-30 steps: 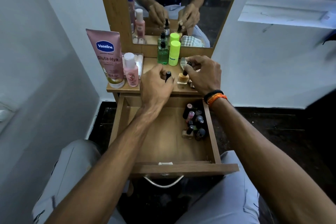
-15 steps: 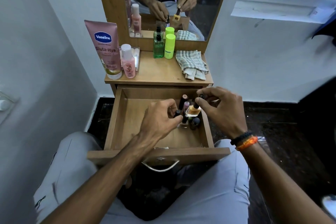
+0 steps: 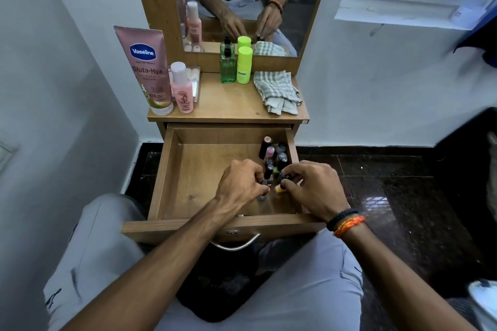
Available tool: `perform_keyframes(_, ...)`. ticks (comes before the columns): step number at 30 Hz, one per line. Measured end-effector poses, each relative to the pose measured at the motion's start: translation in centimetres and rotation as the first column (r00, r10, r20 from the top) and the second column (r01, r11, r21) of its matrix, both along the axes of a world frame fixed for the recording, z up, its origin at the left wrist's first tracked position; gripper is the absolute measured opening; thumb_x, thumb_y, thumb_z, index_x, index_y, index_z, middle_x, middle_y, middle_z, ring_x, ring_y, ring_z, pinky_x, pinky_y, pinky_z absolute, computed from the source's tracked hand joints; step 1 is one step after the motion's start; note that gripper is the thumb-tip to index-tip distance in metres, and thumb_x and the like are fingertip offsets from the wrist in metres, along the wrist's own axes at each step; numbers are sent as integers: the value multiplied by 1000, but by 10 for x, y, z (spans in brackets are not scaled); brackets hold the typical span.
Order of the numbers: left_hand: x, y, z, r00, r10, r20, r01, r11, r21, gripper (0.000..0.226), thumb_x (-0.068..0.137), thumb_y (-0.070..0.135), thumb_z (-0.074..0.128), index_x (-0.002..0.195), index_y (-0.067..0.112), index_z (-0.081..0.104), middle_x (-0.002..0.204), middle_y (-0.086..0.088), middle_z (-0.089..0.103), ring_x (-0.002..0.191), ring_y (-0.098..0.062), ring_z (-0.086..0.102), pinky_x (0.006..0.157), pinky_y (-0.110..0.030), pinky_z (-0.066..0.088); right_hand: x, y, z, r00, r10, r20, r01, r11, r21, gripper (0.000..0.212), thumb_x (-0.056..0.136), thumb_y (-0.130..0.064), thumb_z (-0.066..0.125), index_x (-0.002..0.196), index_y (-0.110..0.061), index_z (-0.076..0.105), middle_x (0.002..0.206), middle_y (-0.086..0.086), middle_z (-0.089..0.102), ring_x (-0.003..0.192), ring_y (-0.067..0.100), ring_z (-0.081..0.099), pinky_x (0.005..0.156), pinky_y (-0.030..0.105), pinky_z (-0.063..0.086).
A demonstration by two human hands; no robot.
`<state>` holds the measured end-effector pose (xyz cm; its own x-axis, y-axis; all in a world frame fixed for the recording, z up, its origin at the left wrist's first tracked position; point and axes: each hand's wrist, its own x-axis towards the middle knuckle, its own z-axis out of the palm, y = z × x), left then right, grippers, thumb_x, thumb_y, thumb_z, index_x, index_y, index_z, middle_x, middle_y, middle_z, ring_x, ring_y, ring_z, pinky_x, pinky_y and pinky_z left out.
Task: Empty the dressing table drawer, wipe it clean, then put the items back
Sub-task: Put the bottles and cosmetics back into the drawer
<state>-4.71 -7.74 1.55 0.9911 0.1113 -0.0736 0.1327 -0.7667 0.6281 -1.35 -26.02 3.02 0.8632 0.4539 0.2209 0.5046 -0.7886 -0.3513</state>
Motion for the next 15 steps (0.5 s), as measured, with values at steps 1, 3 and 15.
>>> perform_keyframes(1, 1, -1, -1, 1000, 2, -2, -2, 1000, -1, 16, 77, 30, 84, 76, 20, 72, 75, 7, 68, 73, -8, 64, 57, -17, 44, 1, 0, -2, 1000, 3, -2, -3, 1000, -17, 19, 84, -35, 75, 101, -25, 76, 91, -10, 73, 77, 6, 64, 69, 22, 53)
perform_keyframes(3, 3, -3, -2, 1000, 4, 4, -4, 1000, 0, 15, 78, 30, 83, 77, 20, 72, 76, 7, 67, 73, -8, 63, 55, -14, 42, 2, 1, -4, 1000, 5, 2, -5, 998, -55, 20, 86, -37, 72, 103, -26, 75, 94, -9, 72, 79, 8, 65, 70, 28, 56)
perform_keyframes(15, 10, -11, -6, 1000, 18, 16, -18, 1000, 7, 15, 79, 29, 83, 78, 19, 72, 78, 5, 71, 72, -7, 64, 55, -15, 46, 2, 2, -13, 998, -9, 70, 17, 993, -113, 18, 85, -33, 73, 99, -23, 74, 92, -4, 72, 78, 14, 66, 65, 30, 56)
